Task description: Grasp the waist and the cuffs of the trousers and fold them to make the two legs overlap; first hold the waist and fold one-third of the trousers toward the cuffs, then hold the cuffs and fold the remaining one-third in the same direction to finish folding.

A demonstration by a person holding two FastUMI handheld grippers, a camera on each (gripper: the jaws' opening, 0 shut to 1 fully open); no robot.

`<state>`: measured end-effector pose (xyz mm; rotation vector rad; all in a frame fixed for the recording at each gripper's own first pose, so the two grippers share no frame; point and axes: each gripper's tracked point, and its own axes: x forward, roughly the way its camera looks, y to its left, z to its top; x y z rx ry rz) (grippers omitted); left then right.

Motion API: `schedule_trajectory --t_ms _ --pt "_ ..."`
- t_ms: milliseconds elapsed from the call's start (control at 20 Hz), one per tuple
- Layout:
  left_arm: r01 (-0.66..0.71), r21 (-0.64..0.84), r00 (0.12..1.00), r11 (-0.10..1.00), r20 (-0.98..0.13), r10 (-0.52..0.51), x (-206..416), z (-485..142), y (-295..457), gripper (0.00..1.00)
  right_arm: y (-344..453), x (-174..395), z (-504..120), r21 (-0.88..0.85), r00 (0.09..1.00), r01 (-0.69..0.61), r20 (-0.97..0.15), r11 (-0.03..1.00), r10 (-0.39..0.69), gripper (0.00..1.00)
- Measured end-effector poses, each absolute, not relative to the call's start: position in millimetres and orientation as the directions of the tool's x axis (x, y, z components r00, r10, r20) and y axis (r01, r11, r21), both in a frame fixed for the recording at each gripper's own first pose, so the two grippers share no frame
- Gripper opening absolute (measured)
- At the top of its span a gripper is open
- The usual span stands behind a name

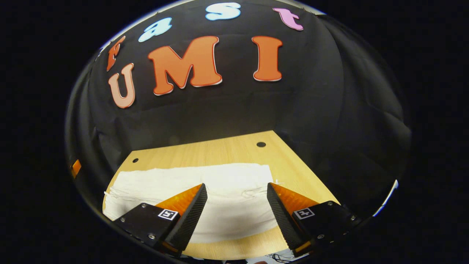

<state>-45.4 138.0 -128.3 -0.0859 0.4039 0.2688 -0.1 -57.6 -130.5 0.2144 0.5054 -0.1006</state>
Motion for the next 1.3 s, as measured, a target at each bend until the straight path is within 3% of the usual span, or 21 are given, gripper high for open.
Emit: schedule_trajectory --t_ms 650,1100,1300 --pt "-0.546 -0.194 0.605 0.815 -0.764 0.223 -99.4 -258.2 207.9 0.98 -60.2 -7.3 -197.3 0.287 0.74 0.25 -0.672 0.925 0.009 0.97" --pt "-0.754 -0.274 0.408 0.597 -0.908 0.099 -132.5 -366.9 197.8 0.99 -47.5 -7.8 -223.0 0.353 0.674 0.313 -0.736 0.882 0.055 0.96" --pt "-0.804 -0.295 0.369 0.516 -0.928 0.043 -144.4 -383.7 199.8 0.99 -38.1 -10.1 -233.3 0.351 0.651 0.331 -0.757 0.876 0.058 0.95"
